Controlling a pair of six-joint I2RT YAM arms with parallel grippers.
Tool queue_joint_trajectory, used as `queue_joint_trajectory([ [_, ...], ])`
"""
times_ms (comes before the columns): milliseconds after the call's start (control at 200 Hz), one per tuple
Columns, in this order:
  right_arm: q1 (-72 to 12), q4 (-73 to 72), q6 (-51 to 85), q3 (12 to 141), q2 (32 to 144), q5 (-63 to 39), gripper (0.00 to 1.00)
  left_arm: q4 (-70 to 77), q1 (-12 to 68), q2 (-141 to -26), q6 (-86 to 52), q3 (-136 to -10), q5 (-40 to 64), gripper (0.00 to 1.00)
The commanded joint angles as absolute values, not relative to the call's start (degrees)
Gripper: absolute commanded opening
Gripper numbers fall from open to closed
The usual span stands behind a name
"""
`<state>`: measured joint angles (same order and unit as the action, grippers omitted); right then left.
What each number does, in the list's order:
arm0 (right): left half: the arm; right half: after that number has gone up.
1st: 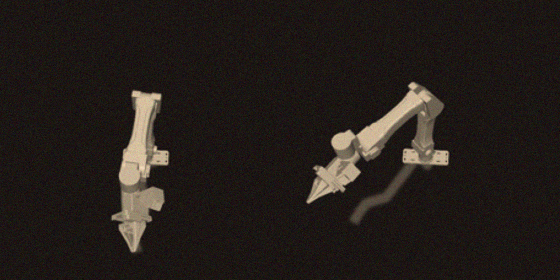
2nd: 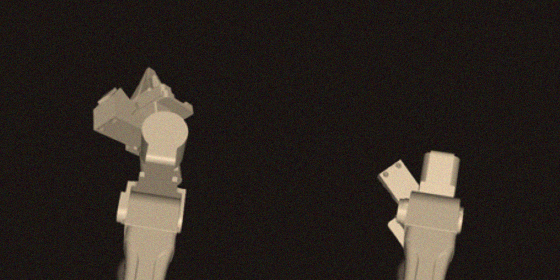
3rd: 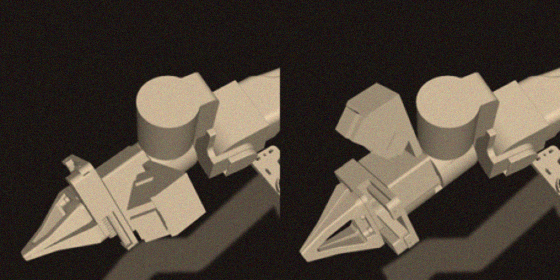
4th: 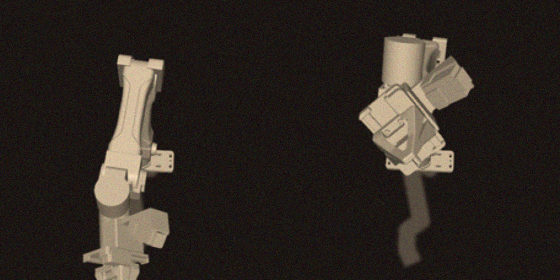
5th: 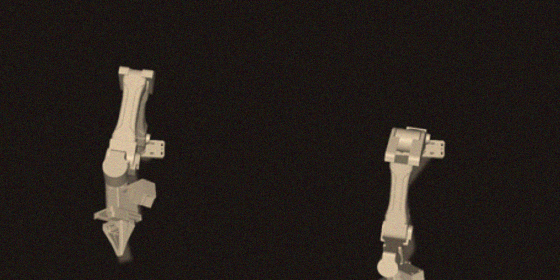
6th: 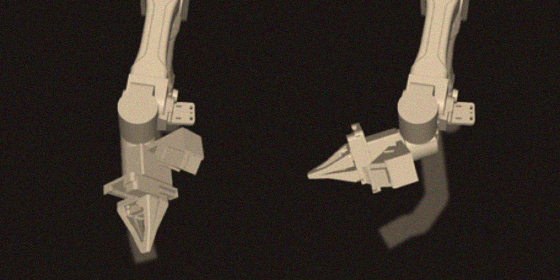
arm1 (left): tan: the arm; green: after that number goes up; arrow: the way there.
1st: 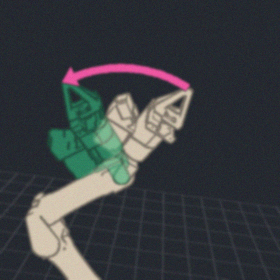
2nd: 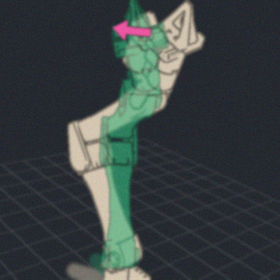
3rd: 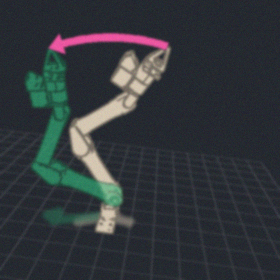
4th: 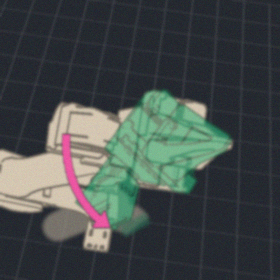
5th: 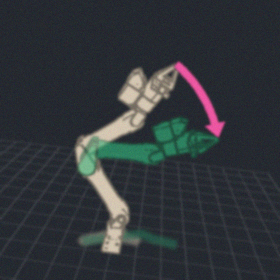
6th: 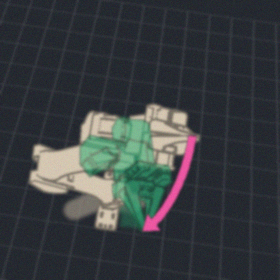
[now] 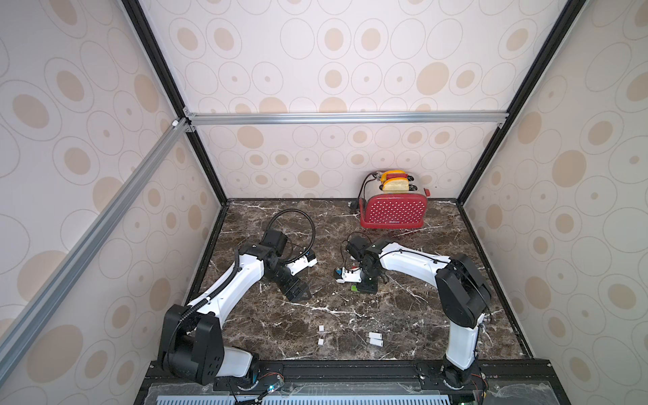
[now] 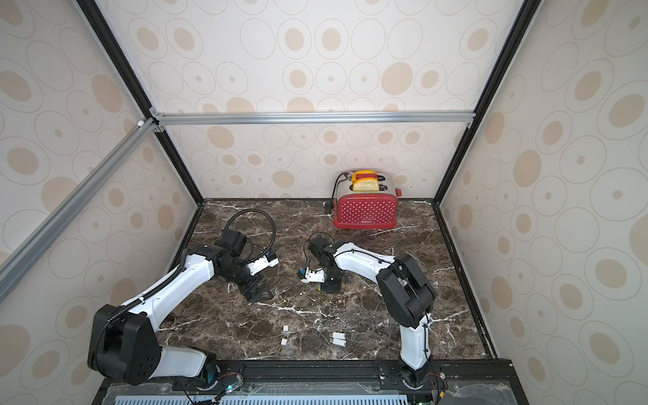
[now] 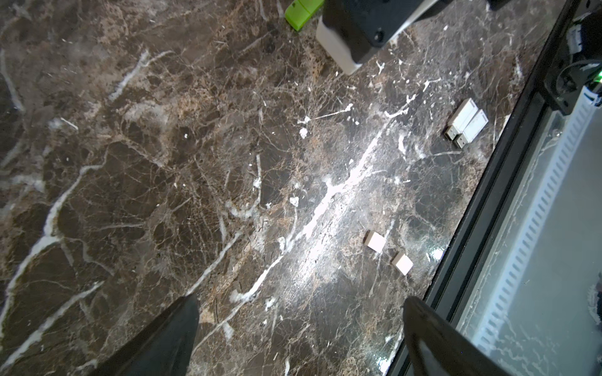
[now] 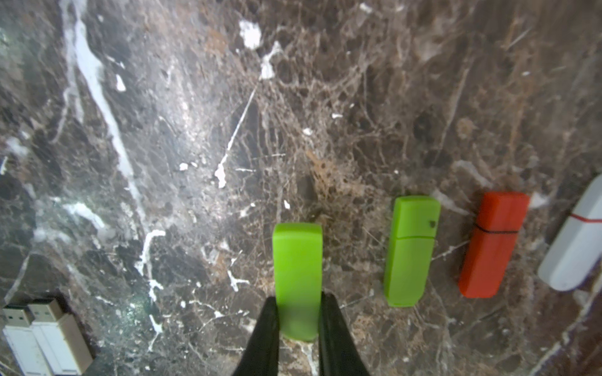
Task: Close the usb drive cover
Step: Place the USB drive at the center of the board.
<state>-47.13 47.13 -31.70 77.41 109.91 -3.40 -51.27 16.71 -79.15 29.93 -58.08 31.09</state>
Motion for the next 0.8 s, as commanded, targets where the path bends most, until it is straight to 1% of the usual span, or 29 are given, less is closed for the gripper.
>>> queue_joint_trajectory([
  [0, -47.98, 49.19, -32.03, 78.39, 112.41, -2.60, 0.12, -50.90, 17.30, -77.44, 33.00, -57.23, 30.33, 0.99],
  [95, -48.04, 49.29, -31.01, 78.68, 113.80, -1.50, 0.16, -50.74, 18.40, -77.17, 33.44, -56.54, 29.94, 0.98],
  [155, -48.07, 49.39, -30.45, 78.67, 114.50, -0.64, 0.20, -50.71, 19.64, -77.08, 34.07, -56.19, 29.29, 0.97],
  [285, -48.06, 49.47, -29.54, 78.59, 113.56, -1.05, 0.40, -50.62, 22.51, -77.47, 35.61, -55.51, 27.31, 0.96],
  [421, -47.99, 49.21, -29.21, 77.69, 110.01, -1.38, 0.53, -49.77, 24.44, -77.78, 35.14, -54.85, 27.07, 0.92],
  [581, -46.97, 47.31, -27.36, 73.75, 102.48, -3.71, 0.60, -48.50, 28.06, -77.34, 35.14, -53.49, 25.68, 0.86],
  [796, -44.38, 40.36, -25.29, 64.03, 88.51, -3.44, 0.66, -46.04, 34.54, -77.57, 36.74, -50.41, 21.42, 0.82],
])
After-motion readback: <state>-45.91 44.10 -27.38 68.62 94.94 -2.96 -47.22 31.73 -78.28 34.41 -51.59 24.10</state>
